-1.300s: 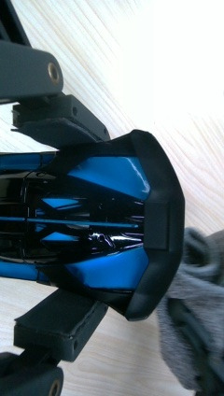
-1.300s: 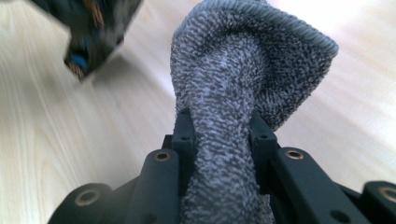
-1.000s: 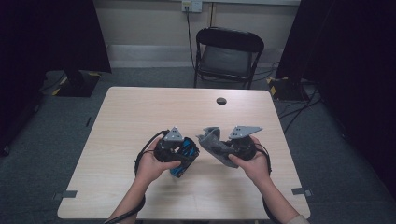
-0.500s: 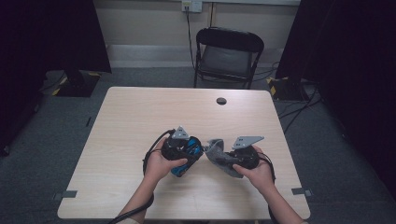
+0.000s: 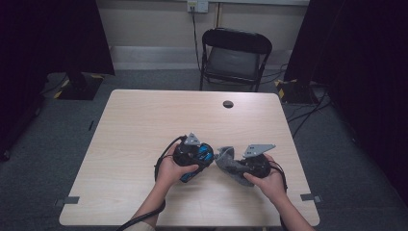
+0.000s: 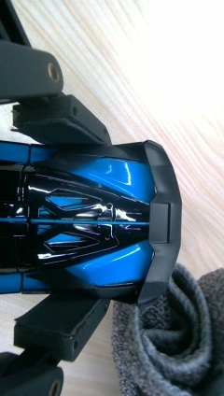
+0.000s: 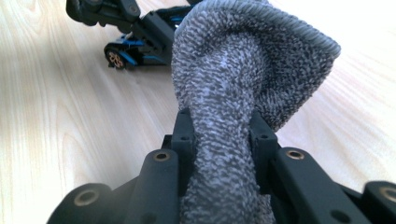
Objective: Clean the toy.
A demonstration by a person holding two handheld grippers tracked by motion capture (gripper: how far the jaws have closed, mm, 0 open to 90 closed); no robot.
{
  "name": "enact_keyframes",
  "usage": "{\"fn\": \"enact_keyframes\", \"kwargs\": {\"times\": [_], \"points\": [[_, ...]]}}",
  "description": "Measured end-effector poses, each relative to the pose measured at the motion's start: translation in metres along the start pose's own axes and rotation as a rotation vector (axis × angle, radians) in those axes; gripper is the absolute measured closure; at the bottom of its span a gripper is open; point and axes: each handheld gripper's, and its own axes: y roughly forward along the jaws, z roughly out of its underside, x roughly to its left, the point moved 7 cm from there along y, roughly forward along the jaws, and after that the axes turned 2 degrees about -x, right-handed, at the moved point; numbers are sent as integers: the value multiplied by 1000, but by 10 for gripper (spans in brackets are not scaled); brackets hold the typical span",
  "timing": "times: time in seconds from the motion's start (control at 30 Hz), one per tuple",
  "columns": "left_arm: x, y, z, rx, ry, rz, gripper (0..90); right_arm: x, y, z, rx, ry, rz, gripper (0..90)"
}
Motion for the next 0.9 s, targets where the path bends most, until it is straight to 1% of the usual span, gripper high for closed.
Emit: {"fn": "enact_keyframes", "kwargs": {"times": [0.1, 0.23, 0.3, 0.37, 0.53, 0.63, 0.73, 0.9], "points": [[0, 5, 1, -4, 13, -9, 253, 0, 0, 5, 1, 3, 1, 702], [-1, 13, 4, 8, 4, -4, 253, -2, -1, 11, 2, 14, 6, 701], [-1, 16, 5, 12, 12, -5, 253, -3, -2, 14, 3, 14, 5, 701], [-2, 19, 6, 16, 10, -1, 252, -3, -2, 16, 4, 15, 3, 701], [-3, 22, 7, 30, 20, -4, 252, -4, -2, 22, 5, 21, 8, 701], [-3, 24, 9, 30, 27, -4, 252, -4, -1, 24, 7, 23, 6, 701], [-4, 25, 10, 42, 33, -3, 253, -3, 0, 25, 8, 27, 2, 701], [-3, 26, 11, 53, 16, -4, 252, -2, 1, 26, 8, 28, -1, 700]]}}
